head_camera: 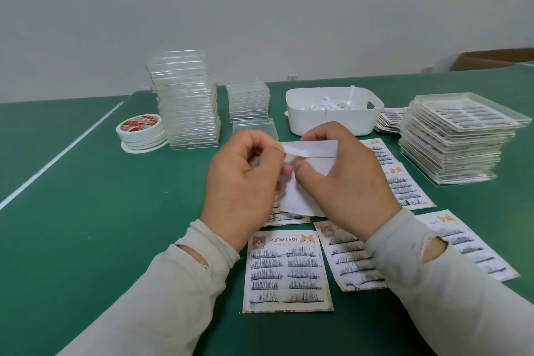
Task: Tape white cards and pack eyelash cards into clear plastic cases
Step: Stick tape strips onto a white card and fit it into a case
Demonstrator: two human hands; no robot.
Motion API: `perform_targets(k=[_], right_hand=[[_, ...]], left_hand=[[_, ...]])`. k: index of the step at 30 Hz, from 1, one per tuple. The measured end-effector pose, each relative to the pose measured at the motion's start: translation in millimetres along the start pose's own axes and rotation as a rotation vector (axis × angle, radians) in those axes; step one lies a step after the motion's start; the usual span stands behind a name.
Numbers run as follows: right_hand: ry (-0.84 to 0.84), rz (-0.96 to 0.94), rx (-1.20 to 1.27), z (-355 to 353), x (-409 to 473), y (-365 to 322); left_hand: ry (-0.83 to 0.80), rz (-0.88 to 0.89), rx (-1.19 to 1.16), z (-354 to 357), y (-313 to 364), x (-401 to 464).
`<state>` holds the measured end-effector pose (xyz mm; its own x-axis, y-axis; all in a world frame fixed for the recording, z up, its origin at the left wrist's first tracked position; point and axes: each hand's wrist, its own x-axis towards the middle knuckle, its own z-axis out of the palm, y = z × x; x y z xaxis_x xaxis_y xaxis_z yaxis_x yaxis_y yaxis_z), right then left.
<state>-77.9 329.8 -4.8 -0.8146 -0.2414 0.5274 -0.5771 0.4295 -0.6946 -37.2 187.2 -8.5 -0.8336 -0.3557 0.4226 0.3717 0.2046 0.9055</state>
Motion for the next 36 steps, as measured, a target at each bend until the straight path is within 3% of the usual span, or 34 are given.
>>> perform_targets(k=[9, 13, 17, 20, 24, 29, 36], right_hand=[[-0.056, -0.041, 0.202, 5, -2, 2], [0.052, 0.098, 0.388, 5, 4, 4], [0.078, 0.277, 0.604, -1, 7, 6], [0.085, 0.433, 0.72, -11, 18, 9], [0.131, 0.467, 0.482, -37, 74, 22], [0.044, 0.406, 0.065, -33, 149, 40], [-0.026, 0.524, -0.066, -7, 196, 61]], left_hand=[[-0.016, -0.105, -0.146, -5, 0, 8], [-0.006, -0.19, -0.159, -9, -5, 7], [-0.267, -0.41, -0.035, -9, -8, 3], [-0.179, -0.472, -0.106, -8, -9, 4], [-0.011, -0.464, -0.18, -13, -13, 12], [0.111, -0.397, -0.165, -17, -18, 19], [0.133, -0.397, -0.172, -21, -22, 23]])
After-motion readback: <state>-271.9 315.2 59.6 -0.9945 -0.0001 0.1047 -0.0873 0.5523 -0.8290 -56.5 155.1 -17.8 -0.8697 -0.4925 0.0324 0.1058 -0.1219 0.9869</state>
